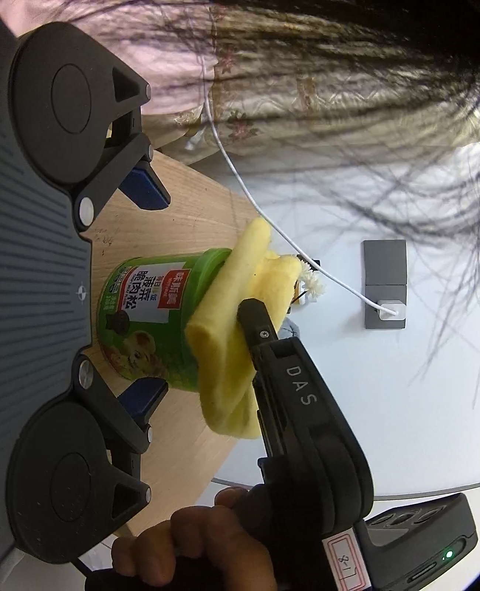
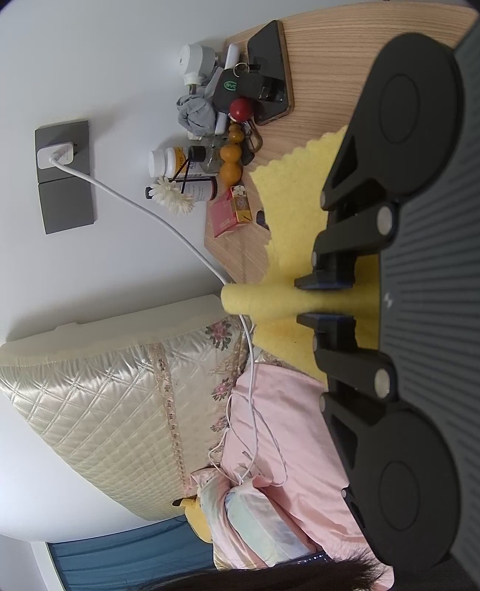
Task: Clean container
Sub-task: 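Keep wiping the canister lid with the cloth in the right gripper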
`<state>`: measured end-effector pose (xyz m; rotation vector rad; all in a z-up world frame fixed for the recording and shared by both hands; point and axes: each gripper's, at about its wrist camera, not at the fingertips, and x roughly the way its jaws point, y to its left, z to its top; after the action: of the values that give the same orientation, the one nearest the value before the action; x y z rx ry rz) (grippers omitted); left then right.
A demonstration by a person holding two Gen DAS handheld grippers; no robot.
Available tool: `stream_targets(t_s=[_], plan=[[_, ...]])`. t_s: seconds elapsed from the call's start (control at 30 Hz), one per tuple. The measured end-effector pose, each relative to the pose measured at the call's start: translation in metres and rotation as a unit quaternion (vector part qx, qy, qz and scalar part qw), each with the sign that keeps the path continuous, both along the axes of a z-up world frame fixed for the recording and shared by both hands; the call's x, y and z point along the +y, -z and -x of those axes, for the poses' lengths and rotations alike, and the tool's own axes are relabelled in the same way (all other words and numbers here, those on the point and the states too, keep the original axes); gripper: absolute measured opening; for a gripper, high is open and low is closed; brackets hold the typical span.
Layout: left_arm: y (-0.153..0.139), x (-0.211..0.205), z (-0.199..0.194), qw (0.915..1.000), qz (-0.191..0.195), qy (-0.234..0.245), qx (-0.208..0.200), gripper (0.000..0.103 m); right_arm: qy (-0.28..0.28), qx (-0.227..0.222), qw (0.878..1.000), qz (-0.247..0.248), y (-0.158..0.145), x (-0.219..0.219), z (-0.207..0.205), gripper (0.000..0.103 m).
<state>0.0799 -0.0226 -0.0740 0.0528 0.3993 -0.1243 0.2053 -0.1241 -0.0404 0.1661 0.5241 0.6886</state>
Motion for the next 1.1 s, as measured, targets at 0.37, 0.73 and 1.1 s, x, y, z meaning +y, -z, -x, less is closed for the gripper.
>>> stream_targets(t_s=[0.37, 0.73, 1.1], plan=[[-0.001, 0.002, -0.017, 0.9999, 0.001, 0.010, 0.009, 0.098, 0.004, -0.001, 1.000, 0.002, -0.001, -0.001, 0.001, 0.013], [-0.003, -0.002, -0.026, 0.9998, -0.019, 0.010, 0.001, 0.098, 0.009, -0.004, 1.000, 0.005, -0.004, -0.001, 0.004, 0.013], [0.017, 0.007, -0.015, 0.9977, 0.003, 0.037, -0.057, 0.099, 0.022, -0.005, 1.000, 0.015, -0.007, -0.006, 0.005, 0.013]])
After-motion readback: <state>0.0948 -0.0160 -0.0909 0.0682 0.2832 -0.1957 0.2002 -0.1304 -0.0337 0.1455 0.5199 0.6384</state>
